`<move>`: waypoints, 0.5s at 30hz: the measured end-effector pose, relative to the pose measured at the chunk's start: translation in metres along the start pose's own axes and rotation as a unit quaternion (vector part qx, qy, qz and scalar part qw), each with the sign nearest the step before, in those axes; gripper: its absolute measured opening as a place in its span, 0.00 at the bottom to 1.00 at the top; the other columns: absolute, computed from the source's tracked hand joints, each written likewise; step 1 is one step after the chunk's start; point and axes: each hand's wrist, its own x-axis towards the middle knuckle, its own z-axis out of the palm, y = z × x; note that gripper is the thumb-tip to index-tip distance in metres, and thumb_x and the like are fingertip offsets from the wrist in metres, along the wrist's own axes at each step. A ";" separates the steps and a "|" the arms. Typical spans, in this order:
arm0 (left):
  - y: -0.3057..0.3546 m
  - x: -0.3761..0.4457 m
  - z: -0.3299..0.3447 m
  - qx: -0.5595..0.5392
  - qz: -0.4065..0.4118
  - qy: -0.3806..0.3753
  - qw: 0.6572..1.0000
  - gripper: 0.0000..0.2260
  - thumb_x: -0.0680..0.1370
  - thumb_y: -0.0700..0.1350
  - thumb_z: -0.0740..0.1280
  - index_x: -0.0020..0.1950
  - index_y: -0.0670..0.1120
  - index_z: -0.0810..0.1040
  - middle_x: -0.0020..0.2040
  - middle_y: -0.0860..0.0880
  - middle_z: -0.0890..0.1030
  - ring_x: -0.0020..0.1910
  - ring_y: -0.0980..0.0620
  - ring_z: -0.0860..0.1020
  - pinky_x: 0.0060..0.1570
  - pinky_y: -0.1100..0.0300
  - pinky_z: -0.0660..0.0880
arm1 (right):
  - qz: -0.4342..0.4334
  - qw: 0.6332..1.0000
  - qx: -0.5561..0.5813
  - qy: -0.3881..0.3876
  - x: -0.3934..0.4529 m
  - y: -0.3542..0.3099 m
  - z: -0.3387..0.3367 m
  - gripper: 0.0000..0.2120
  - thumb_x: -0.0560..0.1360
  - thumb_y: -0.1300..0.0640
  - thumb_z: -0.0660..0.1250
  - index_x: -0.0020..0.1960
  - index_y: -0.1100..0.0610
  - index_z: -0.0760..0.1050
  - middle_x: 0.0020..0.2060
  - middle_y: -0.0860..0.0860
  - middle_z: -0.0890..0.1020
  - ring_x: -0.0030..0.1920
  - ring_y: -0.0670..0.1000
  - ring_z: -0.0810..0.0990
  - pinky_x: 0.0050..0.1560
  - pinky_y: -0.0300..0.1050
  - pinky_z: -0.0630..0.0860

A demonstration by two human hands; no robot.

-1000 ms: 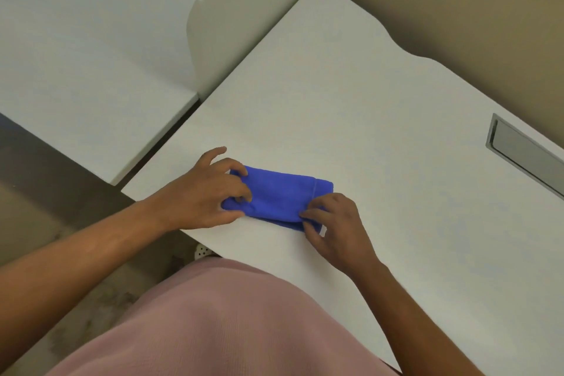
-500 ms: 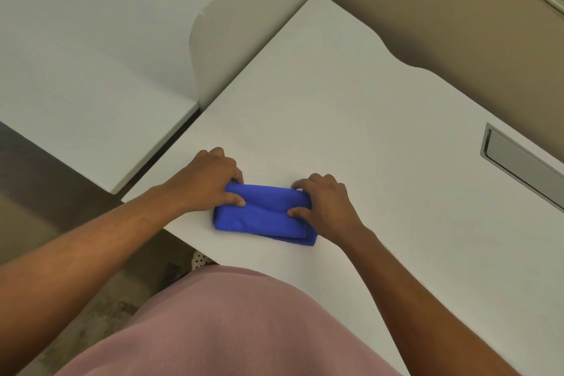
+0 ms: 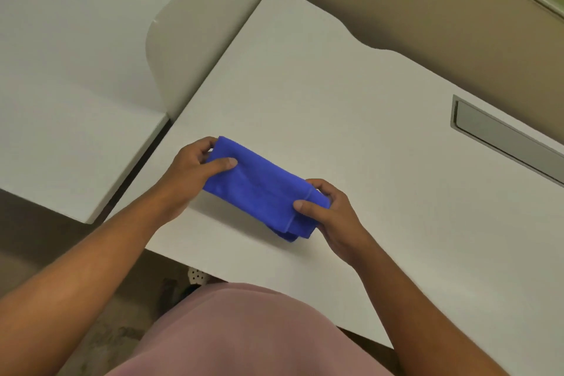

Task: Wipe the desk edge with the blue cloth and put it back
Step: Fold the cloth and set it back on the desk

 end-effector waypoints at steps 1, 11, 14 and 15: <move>0.002 0.004 0.008 -0.009 -0.002 -0.001 1.000 0.12 0.76 0.50 0.75 0.60 0.53 0.84 0.57 0.50 0.89 0.57 0.48 0.87 0.59 0.50 0.81 | -0.004 0.998 0.055 0.019 -0.004 0.001 -0.003 0.20 0.74 0.57 0.78 0.64 0.58 0.79 0.61 0.57 0.86 0.58 0.57 0.86 0.54 0.50 0.82; 0.031 0.042 0.124 0.028 -0.003 -0.042 0.999 0.12 0.82 0.50 0.73 0.65 0.52 0.80 0.53 0.52 0.89 0.50 0.51 0.88 0.46 0.56 0.85 | -0.064 0.972 0.134 0.180 -0.049 -0.006 -0.076 0.16 0.83 0.53 0.71 0.70 0.51 0.77 0.65 0.50 0.86 0.64 0.55 0.85 0.55 0.49 0.85; 0.039 0.052 0.162 0.038 -0.005 -0.054 0.998 0.13 0.83 0.51 0.72 0.67 0.52 0.78 0.53 0.54 0.90 0.50 0.52 0.89 0.43 0.58 0.85 | -0.073 0.967 0.117 0.213 -0.060 -0.010 -0.109 0.16 0.81 0.56 0.73 0.68 0.52 0.78 0.63 0.50 0.86 0.63 0.55 0.86 0.58 0.54 0.85; 0.040 0.054 0.174 0.043 -0.005 -0.058 0.997 0.13 0.83 0.51 0.72 0.67 0.52 0.78 0.52 0.54 0.90 0.50 0.52 0.89 0.43 0.58 0.85 | -0.075 0.964 0.112 0.229 -0.063 -0.011 -0.120 0.17 0.81 0.57 0.74 0.68 0.53 0.78 0.63 0.51 0.86 0.63 0.55 0.86 0.59 0.56 0.85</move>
